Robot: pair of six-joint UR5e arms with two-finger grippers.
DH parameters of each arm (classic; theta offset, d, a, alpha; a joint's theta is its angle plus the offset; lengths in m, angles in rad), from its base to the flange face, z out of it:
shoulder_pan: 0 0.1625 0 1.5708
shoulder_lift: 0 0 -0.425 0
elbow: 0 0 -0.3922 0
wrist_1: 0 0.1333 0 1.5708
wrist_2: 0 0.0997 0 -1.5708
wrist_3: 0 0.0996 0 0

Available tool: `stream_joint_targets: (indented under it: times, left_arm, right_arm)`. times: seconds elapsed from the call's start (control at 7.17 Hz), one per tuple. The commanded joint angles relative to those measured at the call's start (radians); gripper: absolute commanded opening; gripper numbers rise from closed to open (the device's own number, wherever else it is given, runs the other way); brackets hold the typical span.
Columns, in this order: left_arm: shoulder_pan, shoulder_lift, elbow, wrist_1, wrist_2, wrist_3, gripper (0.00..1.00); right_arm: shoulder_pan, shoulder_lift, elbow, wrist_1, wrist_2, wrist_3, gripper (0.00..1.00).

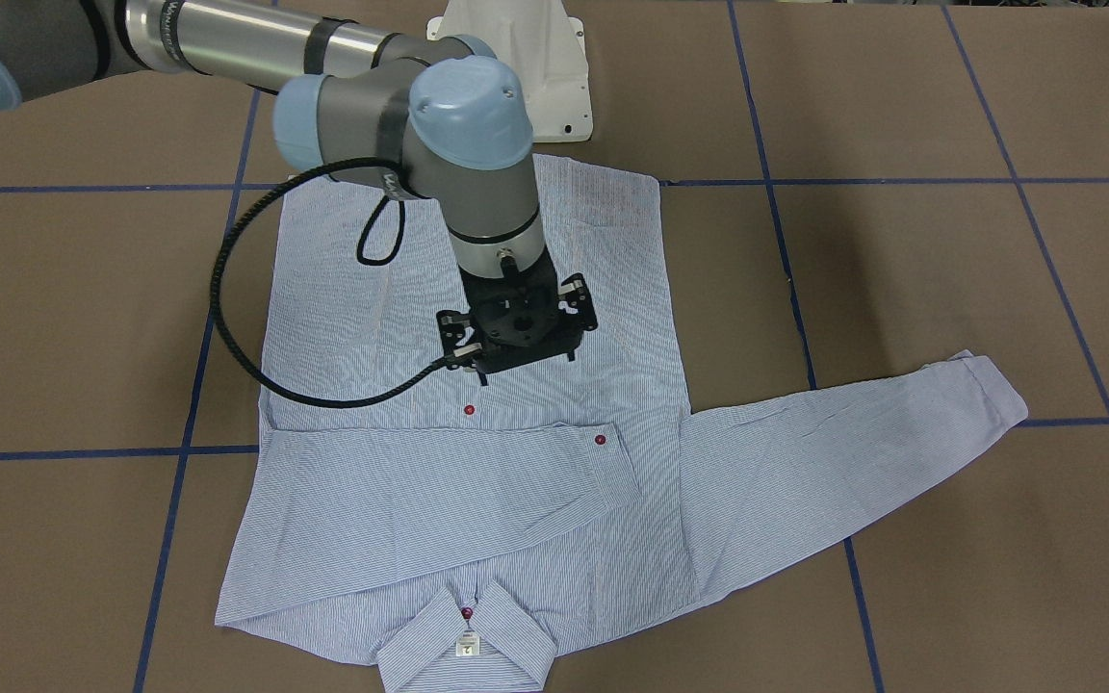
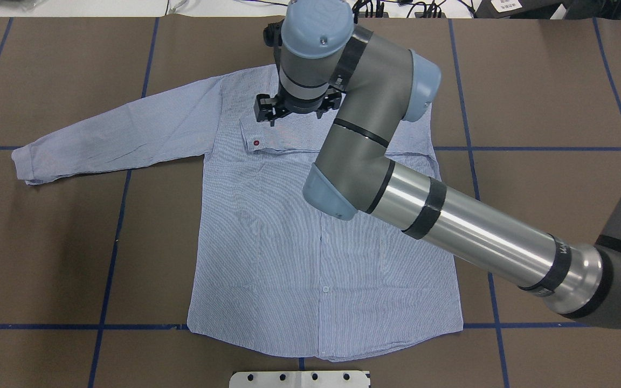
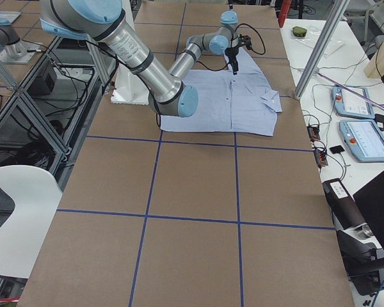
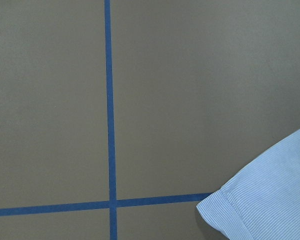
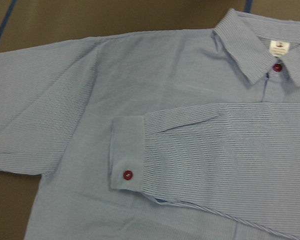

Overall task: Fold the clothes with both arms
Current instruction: 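Lay the sleeve across the shirt front and open the right gripper, then grasp the other sleeve cuff with the left gripper while the right gripper withdraws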

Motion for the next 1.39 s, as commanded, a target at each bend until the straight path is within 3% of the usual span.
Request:
stream_joint_targets:
  times: [0.0,0.28,0.56,1.12,1.25]
  left_arm:
    - [0.126,0.027,0.038,-0.223,0.051,-0.345,0.99]
    - [0.283,0.041,0.052,-0.355,0.188,-0.624,0.98]
    - [0.372,0.041,0.093,-0.431,0.274,-0.734,0.93]
    - [0.380,0.041,0.126,-0.449,0.286,-0.742,0.61]
    - [0.380,0.041,0.129,-0.449,0.286,-0.742,0.46]
  right_arm:
    - [0.094,-0.196,0.242,-0.145,0.086,-0.154,1.00]
    - [0.169,-0.313,0.331,-0.162,0.146,-0.274,1.00]
    - [0.212,-0.381,0.368,-0.159,0.197,-0.331,1.00]
    - [0.216,-0.386,0.371,-0.159,0.199,-0.332,1.00]
    - [0.214,-0.386,0.371,-0.158,0.199,-0.332,1.00]
